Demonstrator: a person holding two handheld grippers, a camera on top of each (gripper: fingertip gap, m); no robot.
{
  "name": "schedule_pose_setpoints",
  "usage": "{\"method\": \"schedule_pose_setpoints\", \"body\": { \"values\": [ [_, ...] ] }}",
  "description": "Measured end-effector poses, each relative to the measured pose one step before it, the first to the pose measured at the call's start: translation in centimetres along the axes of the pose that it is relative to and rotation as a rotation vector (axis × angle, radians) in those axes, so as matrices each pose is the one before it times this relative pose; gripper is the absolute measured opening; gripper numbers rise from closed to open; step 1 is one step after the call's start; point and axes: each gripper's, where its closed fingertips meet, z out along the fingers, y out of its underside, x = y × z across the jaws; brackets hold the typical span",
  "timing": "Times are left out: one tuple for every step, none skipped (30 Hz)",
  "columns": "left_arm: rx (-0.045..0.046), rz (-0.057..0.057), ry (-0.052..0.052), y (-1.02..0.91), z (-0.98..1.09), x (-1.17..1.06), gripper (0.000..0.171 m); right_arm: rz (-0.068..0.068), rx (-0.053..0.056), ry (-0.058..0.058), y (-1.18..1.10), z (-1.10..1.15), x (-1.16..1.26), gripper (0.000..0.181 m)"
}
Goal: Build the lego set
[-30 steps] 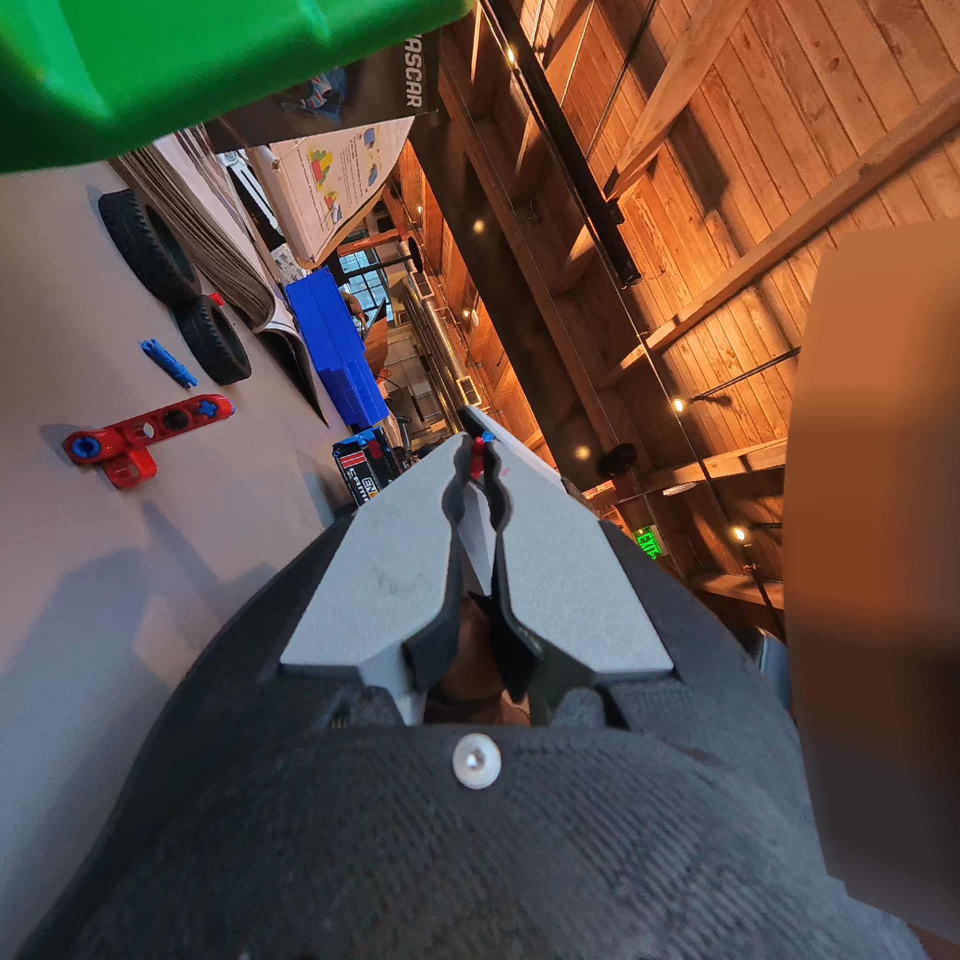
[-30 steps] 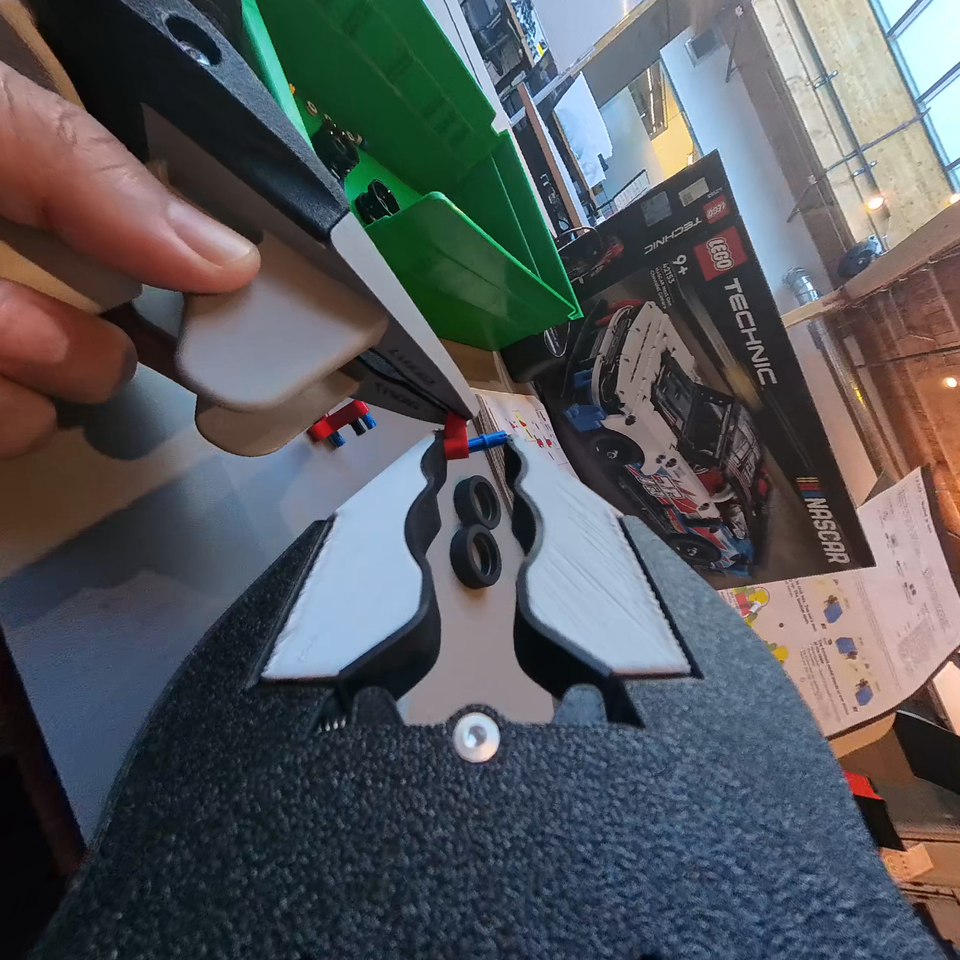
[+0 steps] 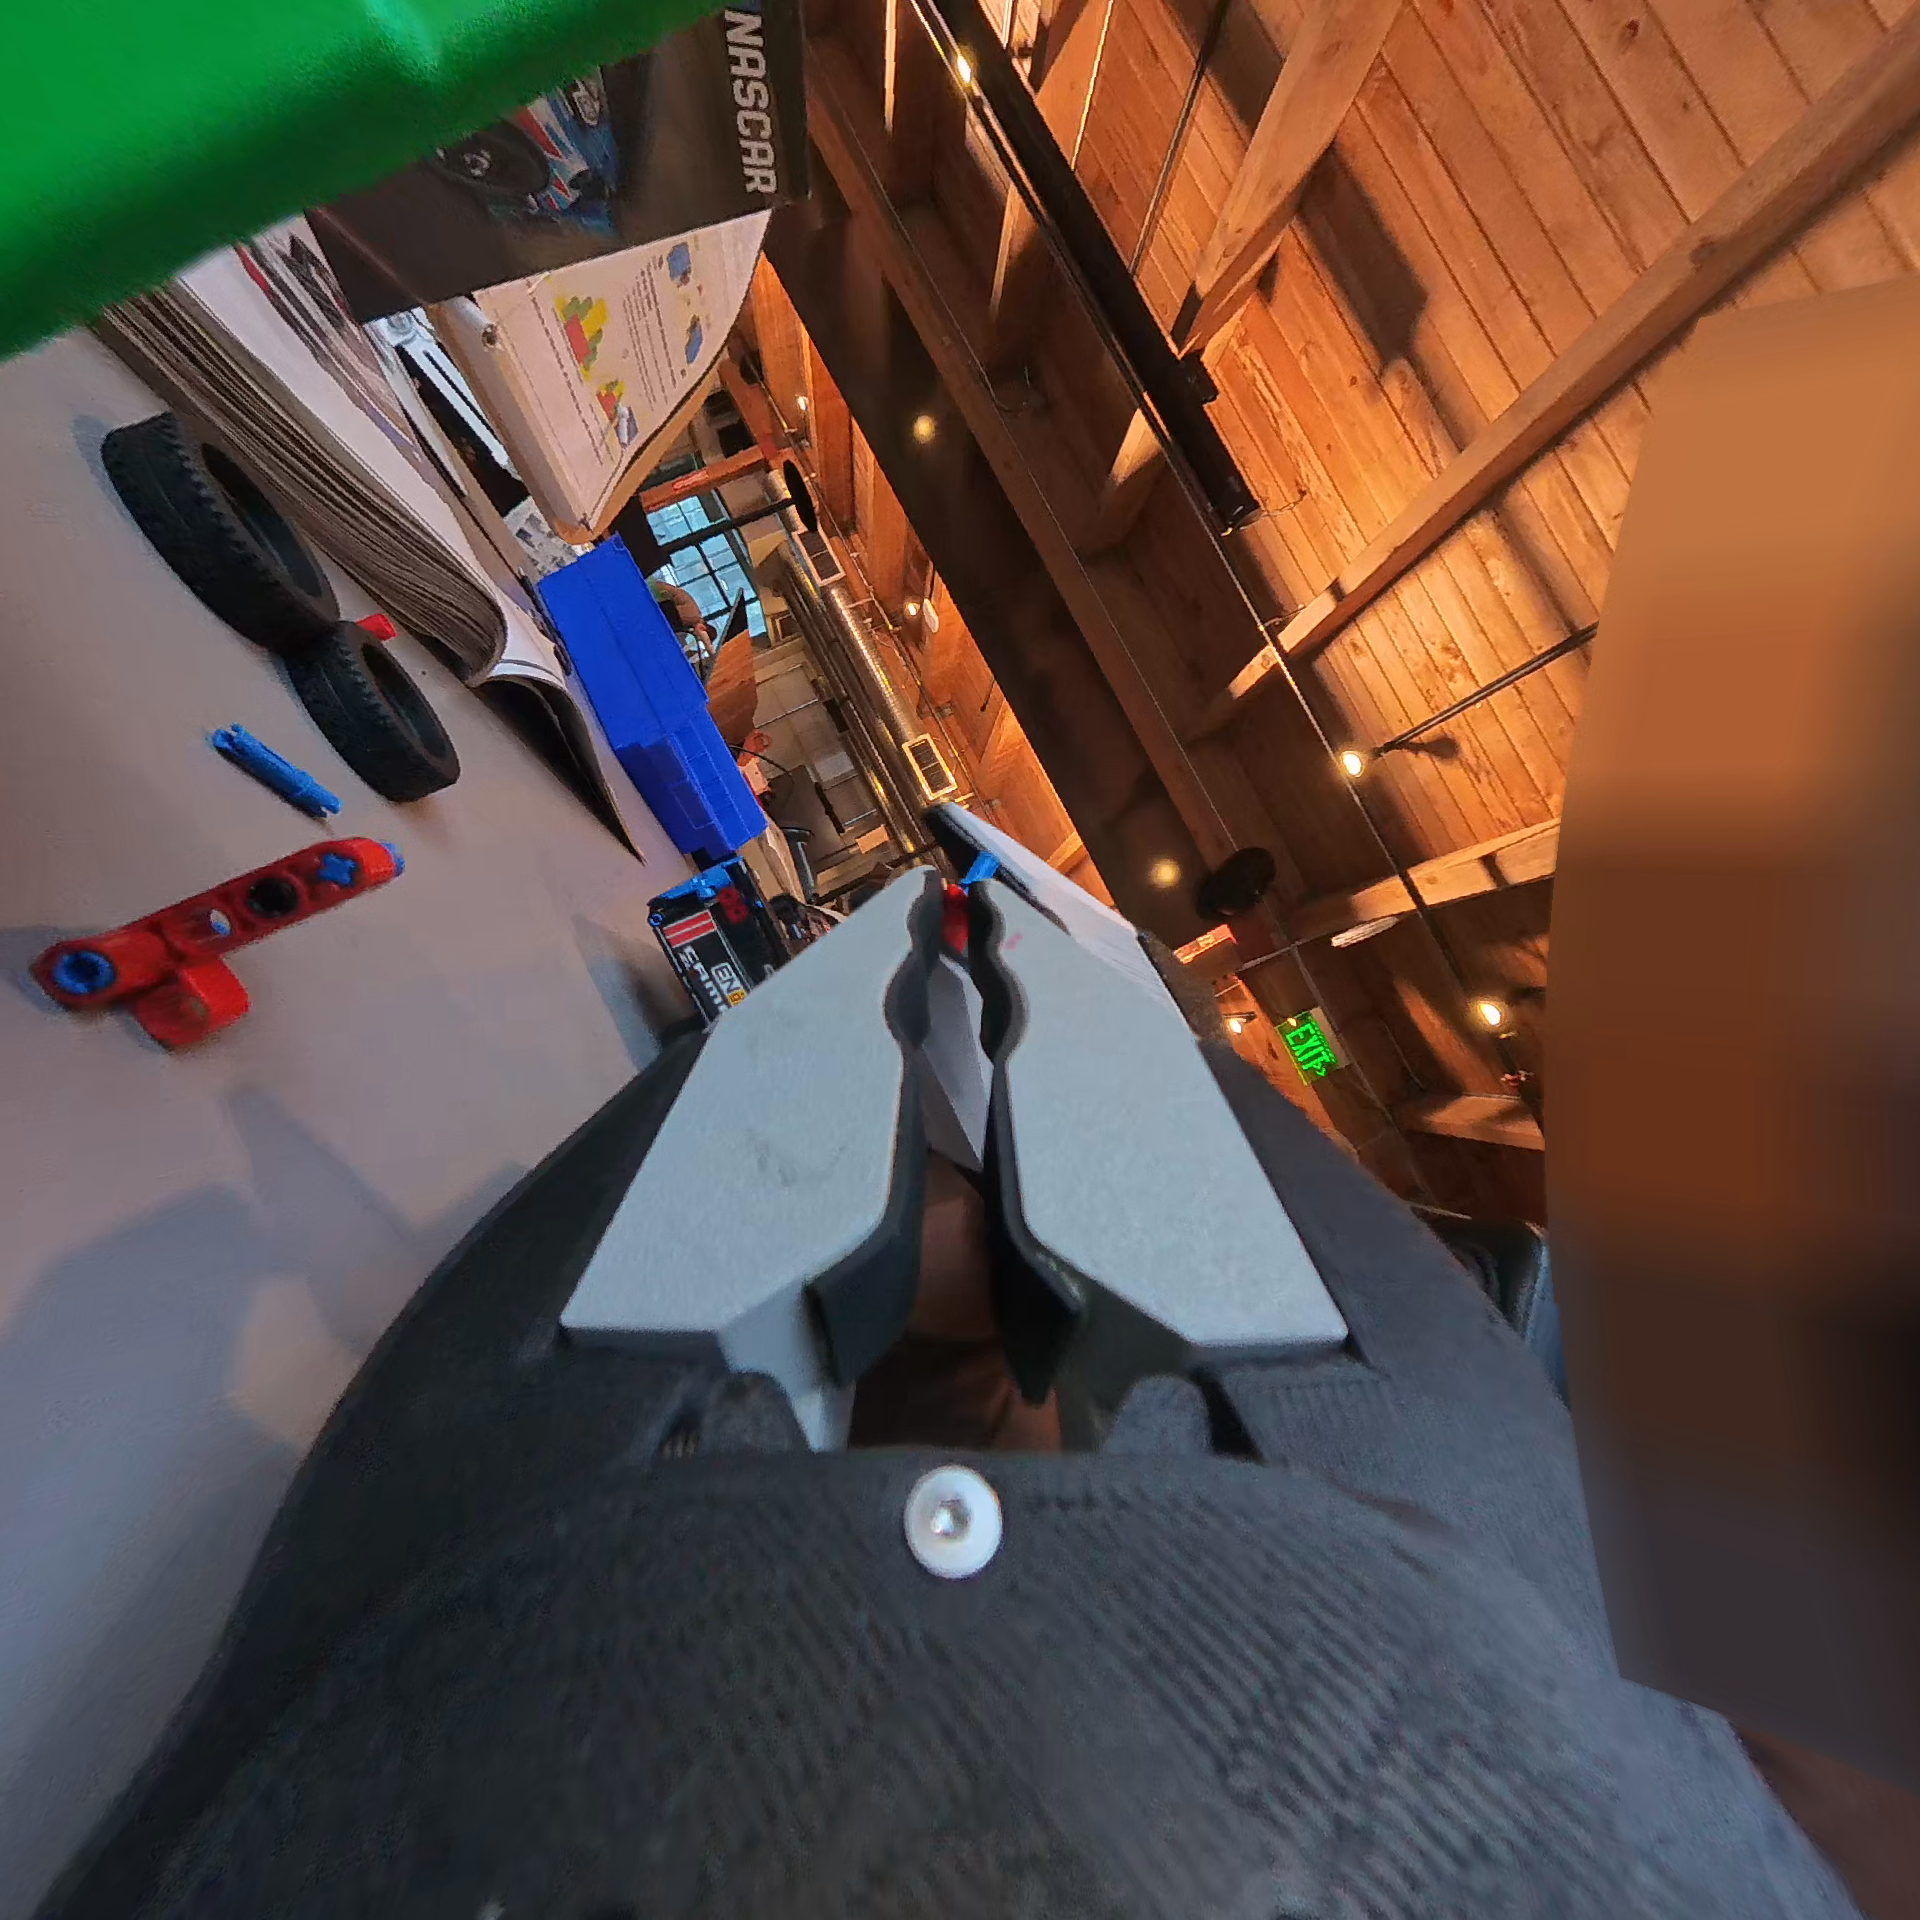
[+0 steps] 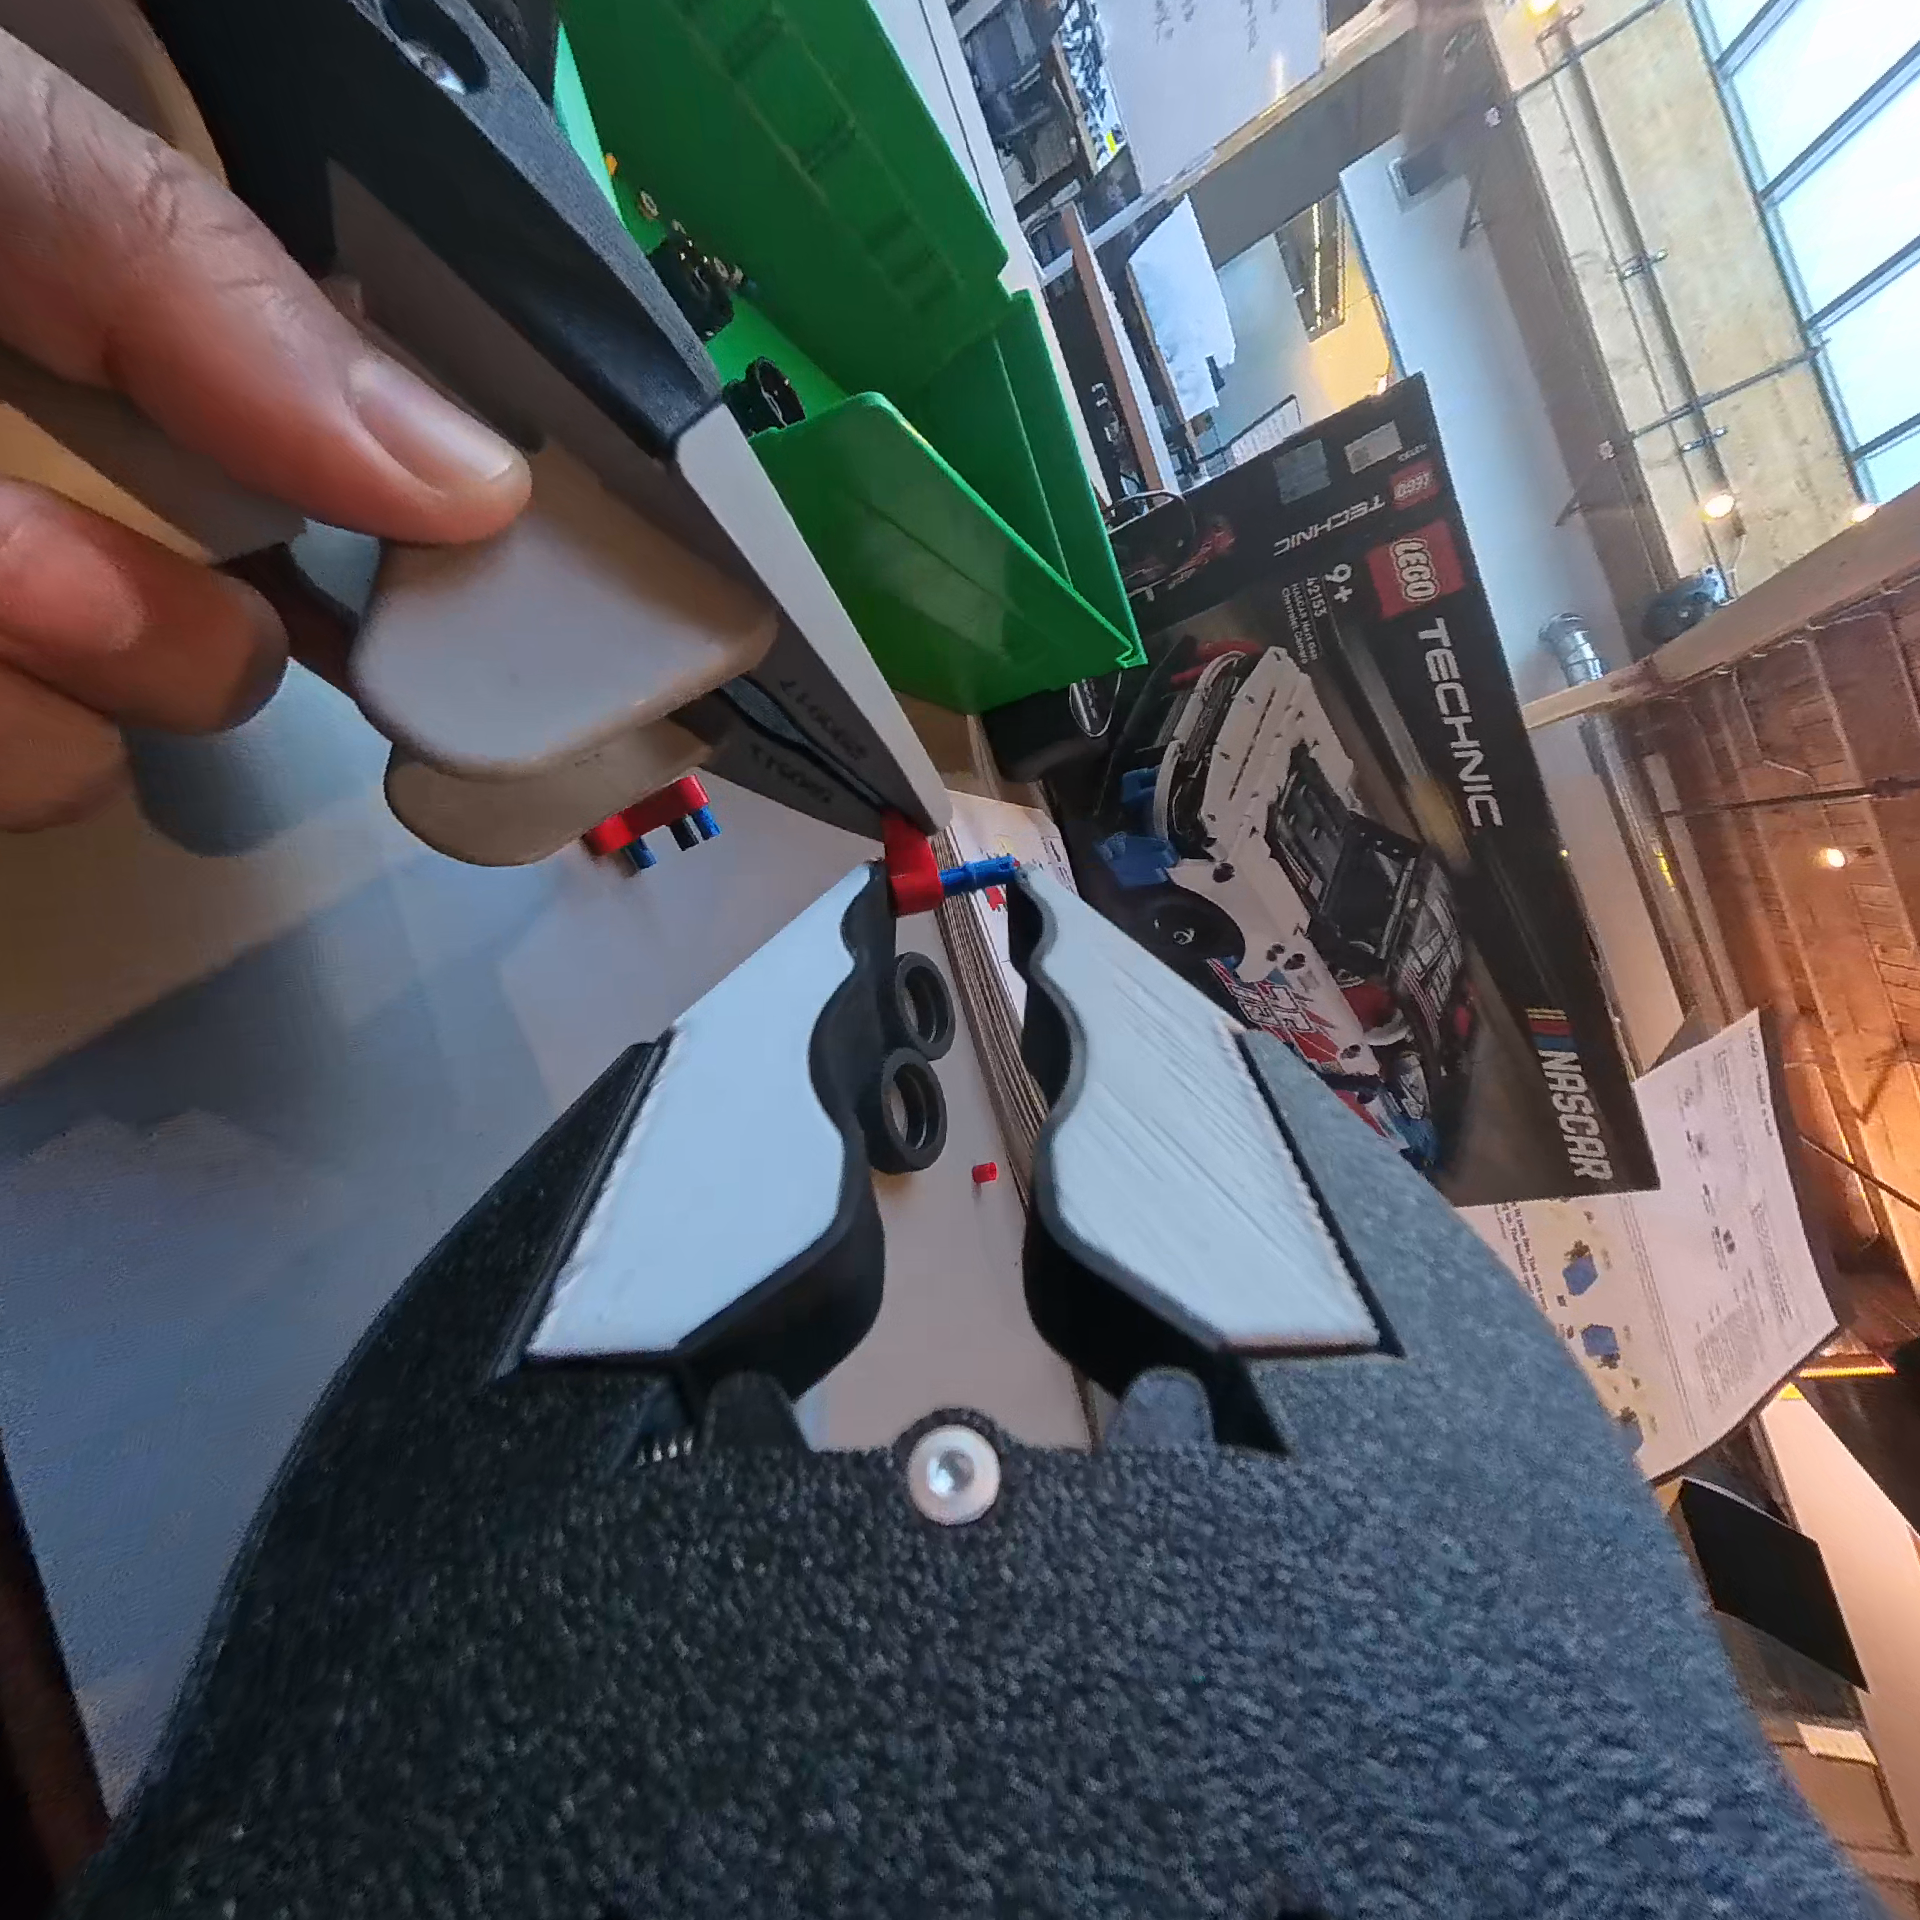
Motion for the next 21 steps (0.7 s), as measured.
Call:
{"method": "schedule_pose_setpoints", "body": {
  "values": [
    [0.00066, 0.0069, 0.0052, -0.086, 0.025, 0.07, 0.003, -0.0029, 0.003, 0.0024, 0.013, 0.061, -0.082, 0.013],
    [-0.00343, 0.0078, -0.0092, -0.062, 0.013, -0.044, 0.002, 0.0078, 0.0069, 0.0033, 0.042, 0.024, 0.005, 0.013],
    [-0.00708, 0.0158, -0.0125, 0.006, 0.036, -0.07, 0.003, 0.022, 0.0155, -0.001, -0.057, -0.058, 0.065, 0.013],
    [-0.00759, 0.0113, 0.0046, 0.017, 0.066, 0.154, 0.003, 0.0088, 0.0061, -0.0036, 0.012, -0.059, 0.031, 0.013],
    [-0.00789, 0.006, -0.0042, 0.068, 0.048, 0.012, 0.003, -0.0094, -0.0044, 0.0044, 0.048, -0.007, 0.053, 0.014],
    [-0.00105, 0.0085, -0.0017, 0.009, 0.043, -0.014, 0.003, -0.0073, 0.0026, 0.0155, -0.076, -0.041, 0.136, 0.014],
    [0.00155, 0.0046, 0.0079, -0.034, 0.046, 0.105, 0.003, 0.0059, 0.015, 0.0175, -0.161, -0.076, 0.22, 0.014],
    [0.00041, 0.0083, 0.0134, -0.056, 0.085, 0.235, 0.002, 0.0141, 0.0269, 0.0139, -0.203, -0.112, 0.257, 0.014],
    [-0.00494, 0.0175, 0.0168, -0.02, 0.114, 0.324, 0.003, 0.0163, 0.0237, 0.0034, -0.087, -0.066, 0.138, 0.015],
    [-0.01105, 0.0247, 0.0034, 0.038, 0.077, 0.153, 0.003, 0.0261, 0.015, -0.0081, 0.026, -0.055, 0.008, 0.016],
    [-0.01515, 0.029, -0.0033, 0.073, 0.066, 0.034, 0.002, 0.0407, 0.0106, -0.0165, 0.061, -0.08, -0.004, 0.017],
    [-0.01531, 0.0297, 0.0054, 0.03, 0.055, 0.12, 0.002, 0.0495, 0.0074, -0.0236, 0.072, -0.11, 0.041, 0.02],
    [-0.0167, 0.032, 0.0122, -0.046, 0.038, 0.23, 0.002, 0.0472, 0.0067, -0.0277, 0.06, -0.12, 0.059, 0.024],
    [-0.01646, 0.0335, 0.0155, -0.087, 0.042, 0.339, 0.002, 0.0432, 0.0044, -0.0205, 0.077, -0.135, 0.184, 0.026],
    [-0.01567, 0.0222, 0.0187, -0.038, 0.091, 0.466, 0.002, 0.0391, 0.0044, -0.0211, 0.07, -0.117, 0.153, 0.029],
    [-0.03812, 0.0449, 0.0053, 0.258, 0.142, 0.346, 0.002, 0.0351, 0.0066, -0.0374, -0.02, -0.122, -0.135, 0.033],
    [-0.04017, 0.0795, 0.0021, 0.204, 0.137, 0.439, 0.002, 0.0347, 0.0094, -0.0482, -0.126, -0.139, -0.371, 0.036],
    [-0.02635, 0.0988, -0.0016, -0.074, 0.036, 0.495, 0.001, 0.0336, 0.0165, -0.0485, -0.269, -0.214, -0.476, 0.036],
    [-0.01475, 0.1063, 0.0058, -0.284, -0.033, 0.609, 0.002, 0.0266, 0.0251, -0.0434, -0.408, -0.271, -0.508, 0.039],
    [-0.01988, 0.1076, 0.0101, -0.188, -0.033, 0.588, 0.002, 0.0165, 0.0227, -0.0255, -0.419, -0.297, -0.361, 0.042],
    [-0.02992, 0.1032, 0.0068, 0.013, -0.066, 0.424, 0.002, 0.0061, 0.0127, -0.0105, -0.303, -0.283, -0.204, 0.04]
  ]
}}
